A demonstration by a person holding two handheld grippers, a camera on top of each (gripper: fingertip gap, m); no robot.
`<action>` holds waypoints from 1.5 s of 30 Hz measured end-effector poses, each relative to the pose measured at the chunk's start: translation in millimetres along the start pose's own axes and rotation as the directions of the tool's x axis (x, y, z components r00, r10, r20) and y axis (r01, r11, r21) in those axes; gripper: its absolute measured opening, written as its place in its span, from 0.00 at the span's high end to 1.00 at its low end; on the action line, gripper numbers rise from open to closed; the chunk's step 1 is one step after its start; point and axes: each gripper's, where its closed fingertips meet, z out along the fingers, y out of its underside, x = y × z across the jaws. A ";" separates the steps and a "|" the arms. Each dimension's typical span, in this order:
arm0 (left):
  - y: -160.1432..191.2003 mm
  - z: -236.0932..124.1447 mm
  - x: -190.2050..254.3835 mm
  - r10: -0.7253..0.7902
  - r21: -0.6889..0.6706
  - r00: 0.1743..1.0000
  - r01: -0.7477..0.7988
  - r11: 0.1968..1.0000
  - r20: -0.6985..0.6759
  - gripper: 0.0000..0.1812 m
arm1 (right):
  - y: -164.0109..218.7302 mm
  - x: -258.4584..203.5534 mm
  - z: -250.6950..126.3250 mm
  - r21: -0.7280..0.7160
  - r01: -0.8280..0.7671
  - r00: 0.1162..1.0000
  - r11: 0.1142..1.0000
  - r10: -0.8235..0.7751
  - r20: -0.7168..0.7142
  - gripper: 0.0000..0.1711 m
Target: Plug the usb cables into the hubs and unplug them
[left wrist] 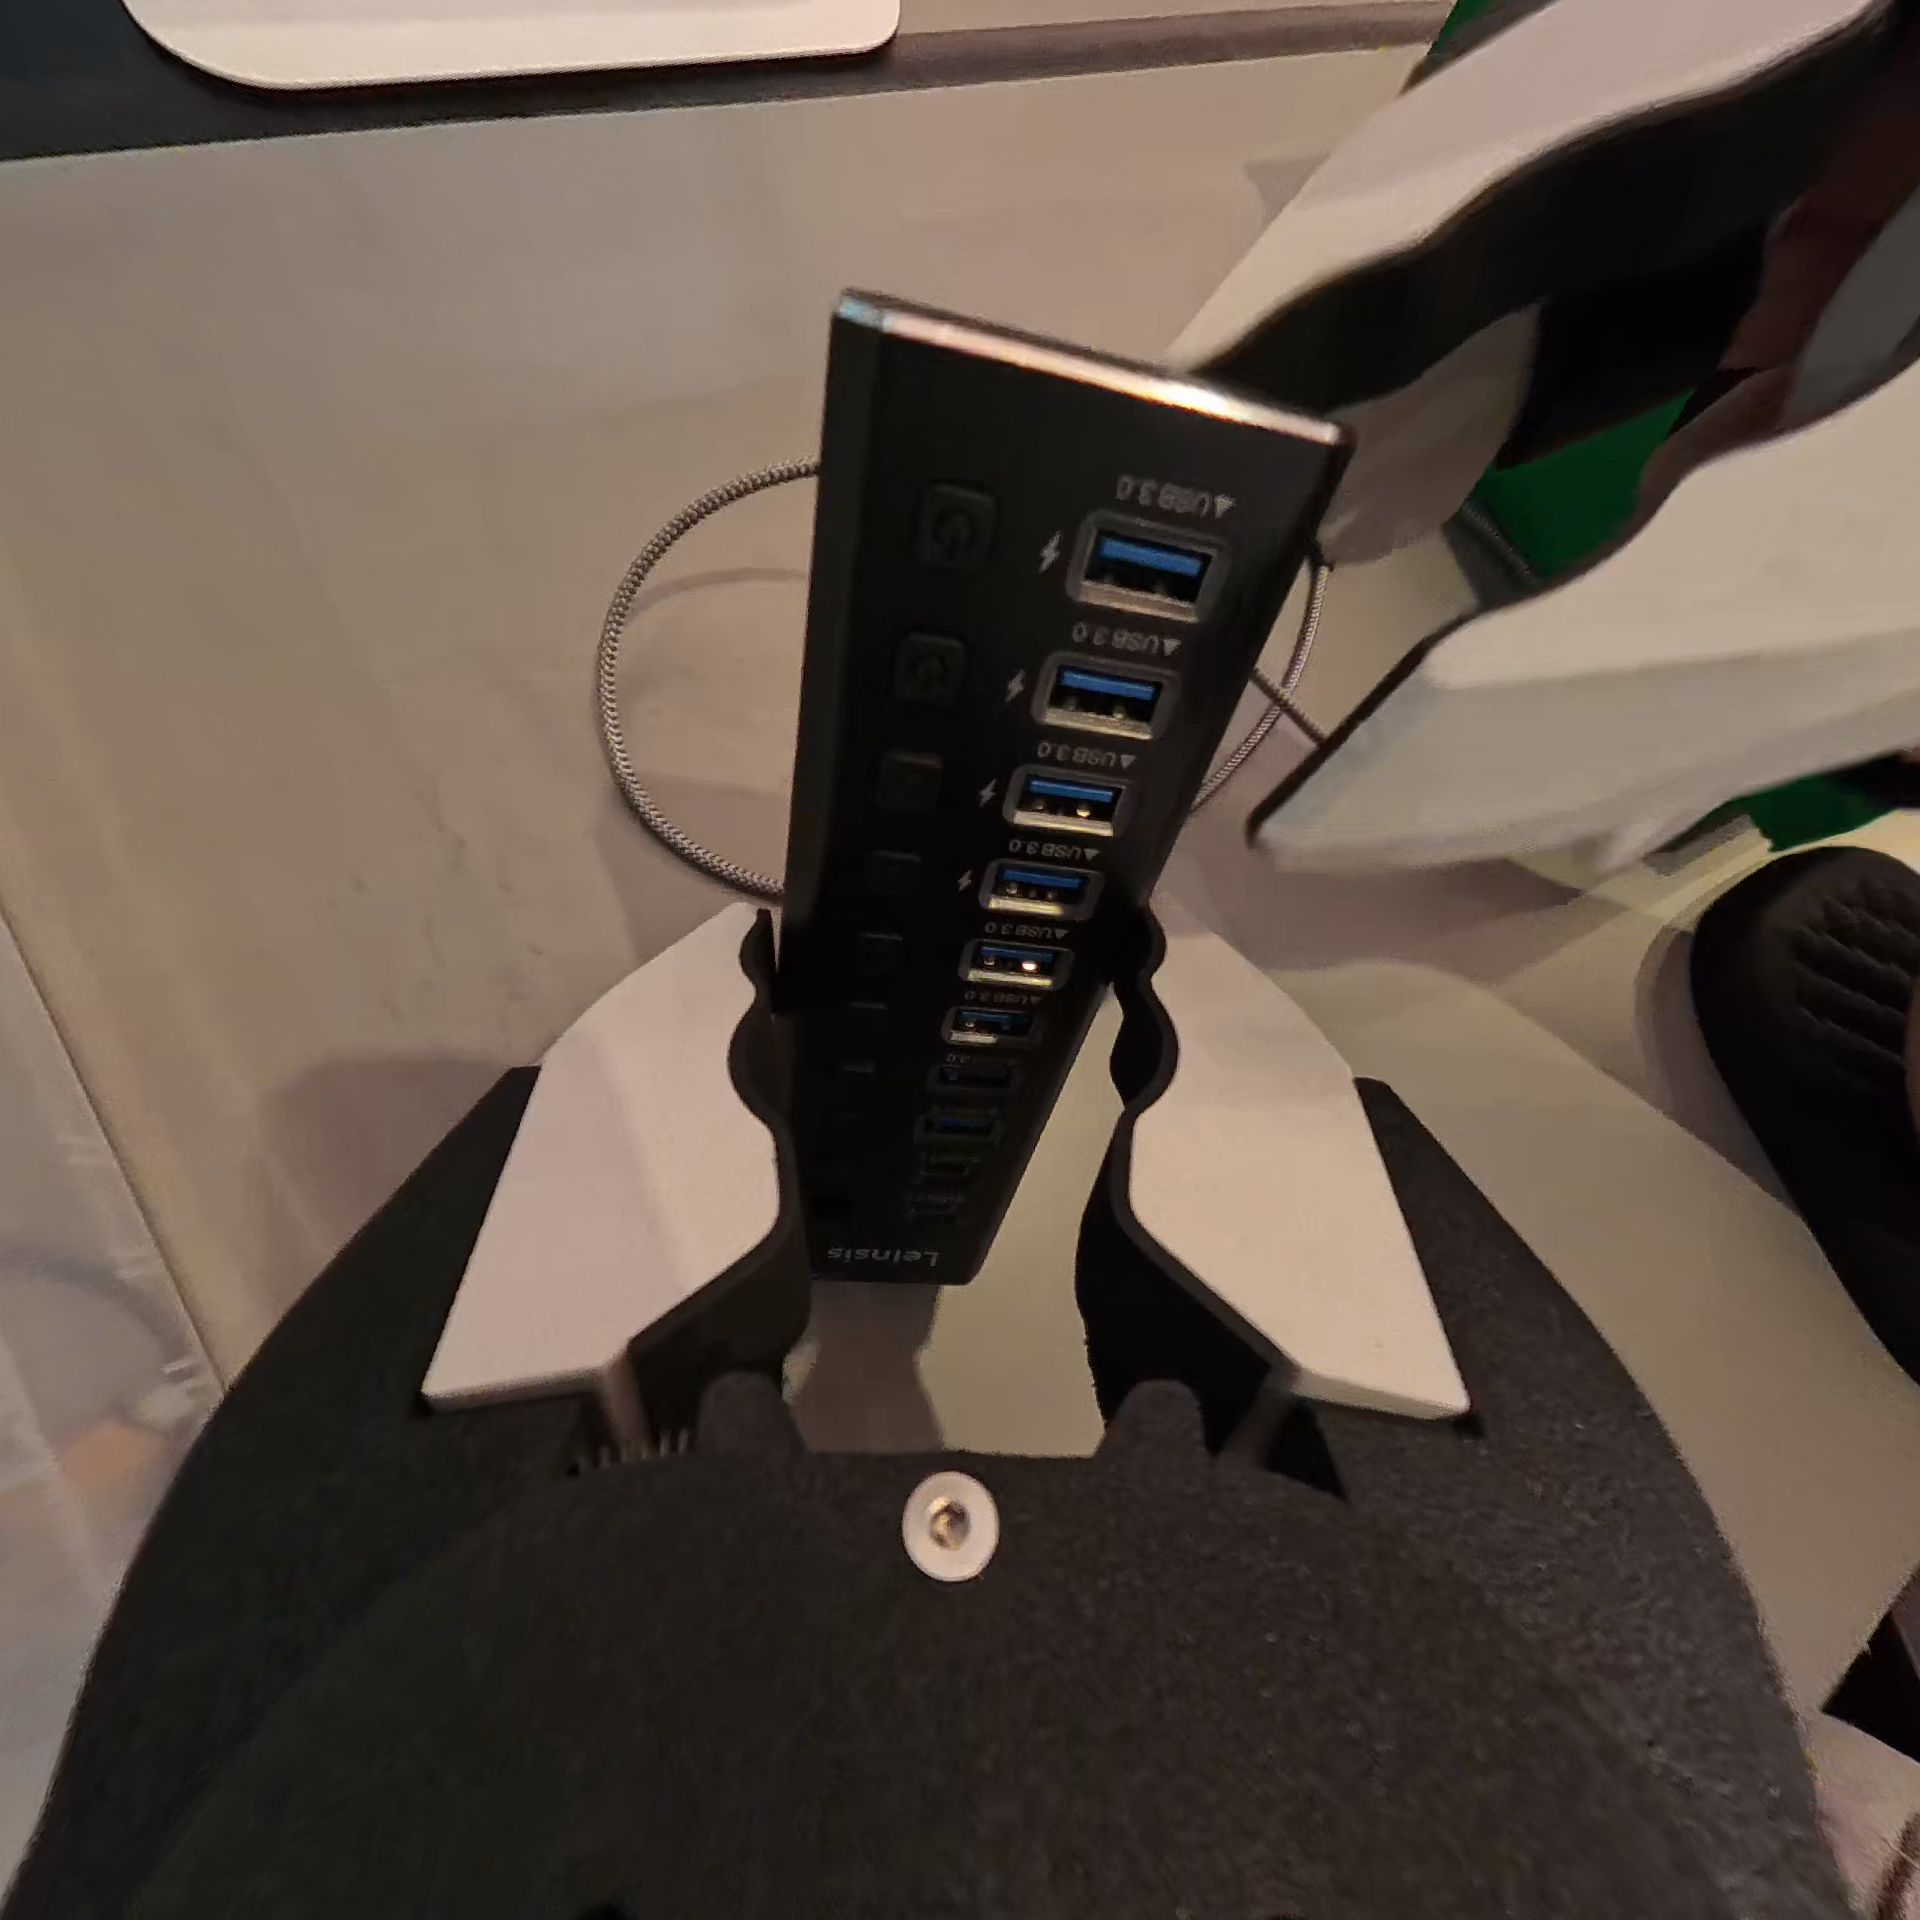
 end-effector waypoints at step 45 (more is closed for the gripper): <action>-69.7 3.6 -31.1 0.167 0.386 0.984 -0.177 0.906 0.060 0.83 | -34.5 -16.5 -101.8 0.144 0.537 0.842 0.831 -0.517 -0.156 0.77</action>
